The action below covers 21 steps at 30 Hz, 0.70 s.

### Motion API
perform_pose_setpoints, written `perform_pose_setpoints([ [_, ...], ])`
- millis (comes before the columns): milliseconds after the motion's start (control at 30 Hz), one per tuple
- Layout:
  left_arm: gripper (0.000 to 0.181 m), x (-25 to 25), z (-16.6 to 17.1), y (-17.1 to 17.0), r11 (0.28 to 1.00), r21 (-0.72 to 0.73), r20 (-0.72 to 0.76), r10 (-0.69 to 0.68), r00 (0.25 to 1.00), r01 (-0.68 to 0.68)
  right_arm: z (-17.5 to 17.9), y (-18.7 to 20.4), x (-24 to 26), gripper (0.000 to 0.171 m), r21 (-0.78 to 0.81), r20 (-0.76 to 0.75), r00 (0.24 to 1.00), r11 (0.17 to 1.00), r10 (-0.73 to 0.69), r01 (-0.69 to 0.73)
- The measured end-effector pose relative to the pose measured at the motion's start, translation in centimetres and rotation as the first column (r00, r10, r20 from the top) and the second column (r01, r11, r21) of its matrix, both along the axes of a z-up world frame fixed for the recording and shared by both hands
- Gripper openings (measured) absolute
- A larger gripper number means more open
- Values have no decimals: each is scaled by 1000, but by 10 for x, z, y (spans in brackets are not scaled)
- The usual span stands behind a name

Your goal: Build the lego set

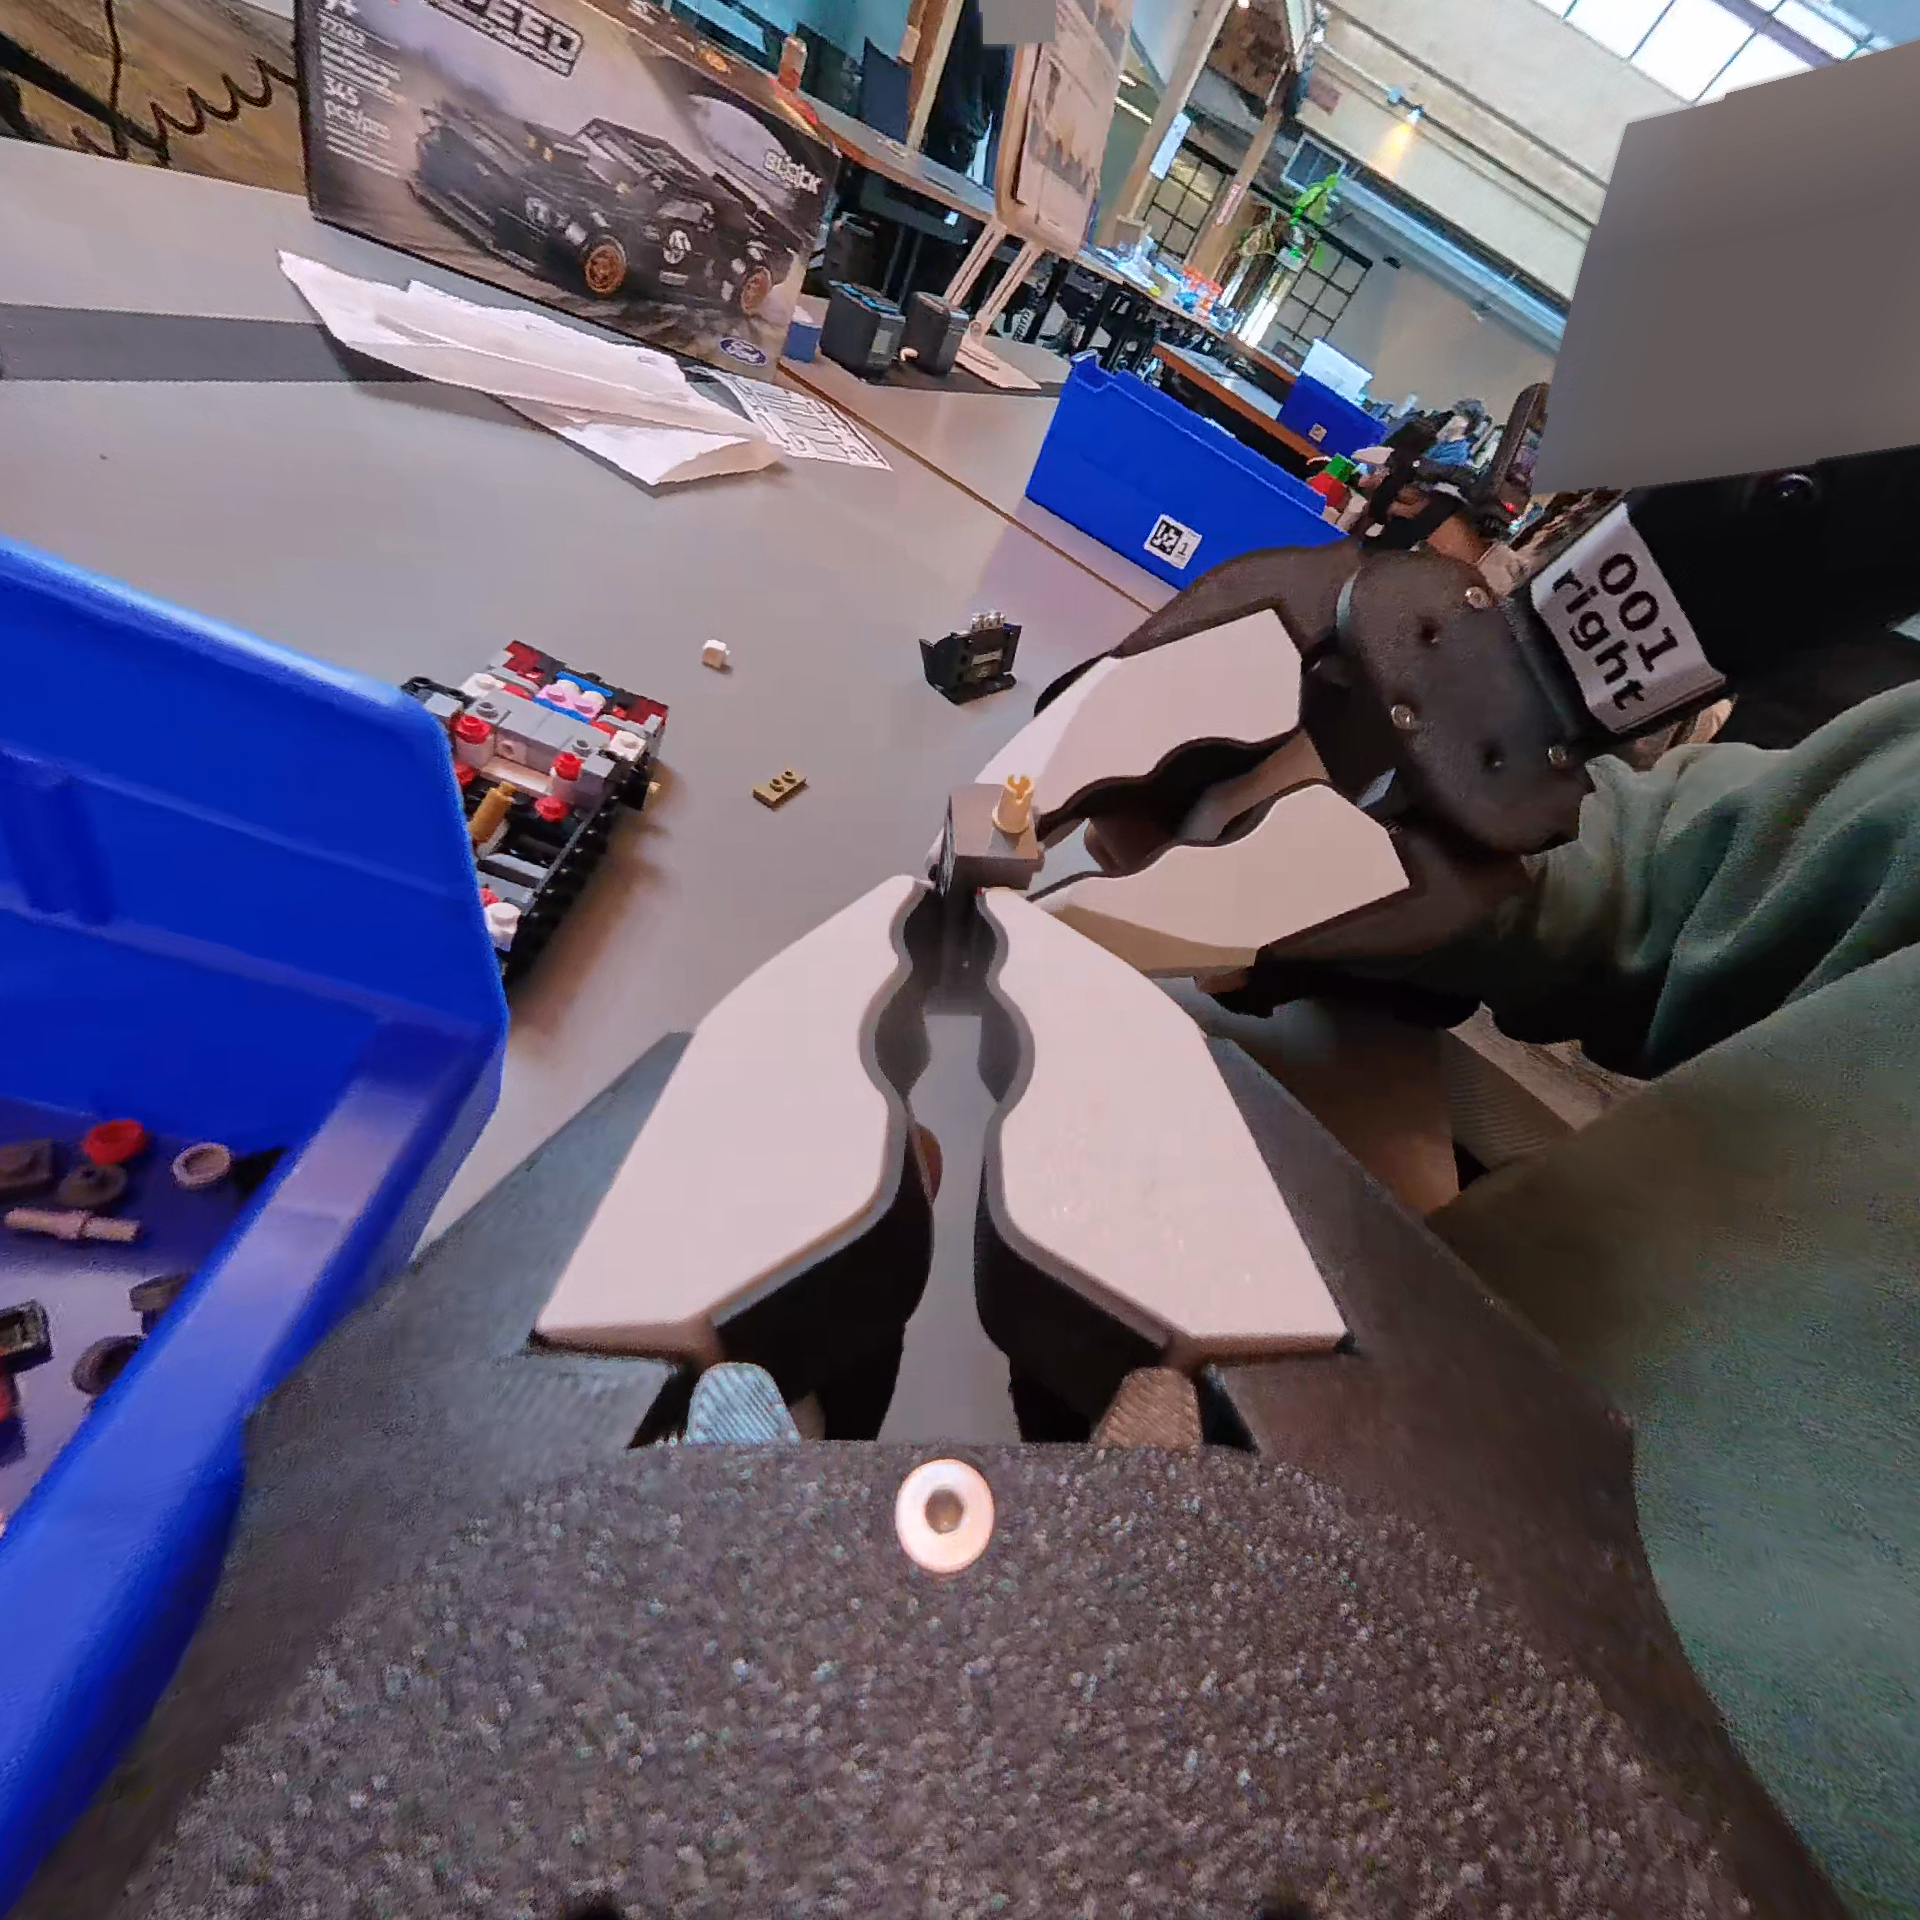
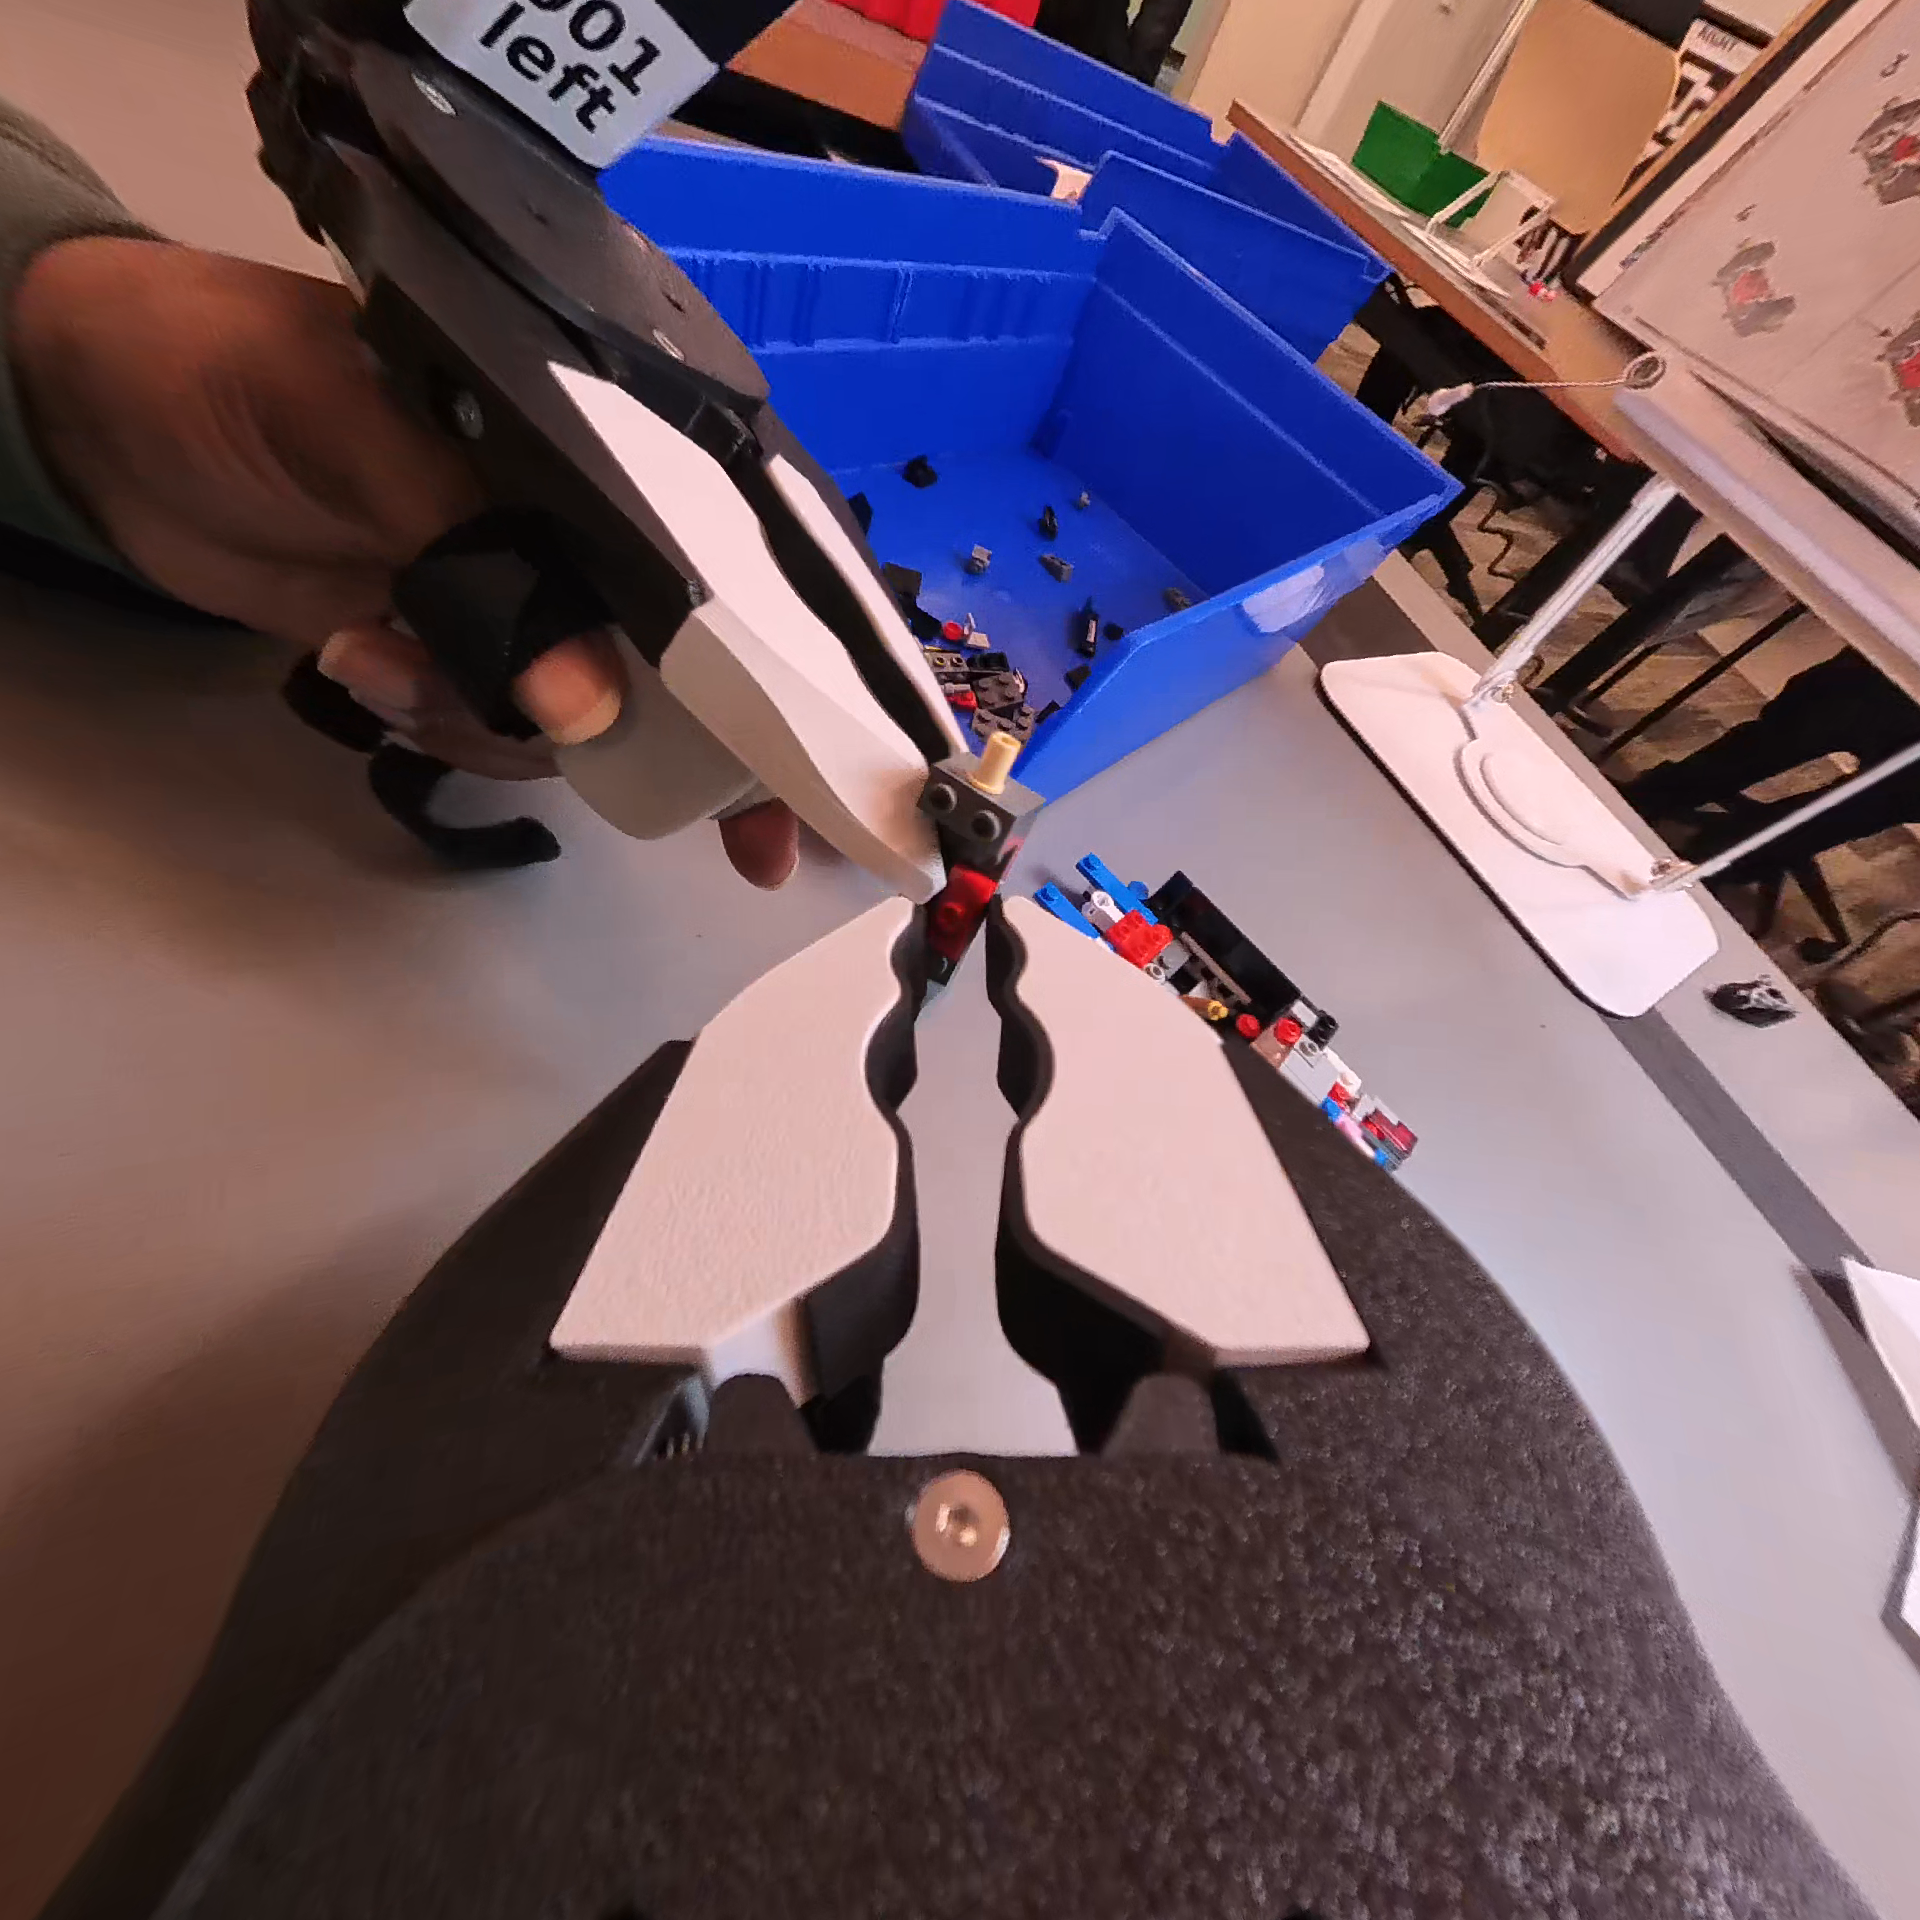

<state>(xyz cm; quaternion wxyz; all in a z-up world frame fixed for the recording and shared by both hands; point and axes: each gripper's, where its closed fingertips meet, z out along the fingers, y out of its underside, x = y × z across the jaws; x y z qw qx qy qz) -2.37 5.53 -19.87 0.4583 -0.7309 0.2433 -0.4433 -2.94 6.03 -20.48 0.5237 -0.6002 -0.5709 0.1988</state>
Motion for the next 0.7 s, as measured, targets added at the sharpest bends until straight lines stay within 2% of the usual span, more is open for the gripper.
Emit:
perform_pose_setpoints([
  [433, 6, 6, -8, 0, 992, -127, 42, -11, 999, 16, -3, 1, 7, 6, -66, 5, 999, 997, 39, -39],
  [700, 6, 8, -13, 1, 995, -93, -30, -32, 999, 29, -3, 2, 10, 5, -204, -79, 994, 975, 70, -85],
])
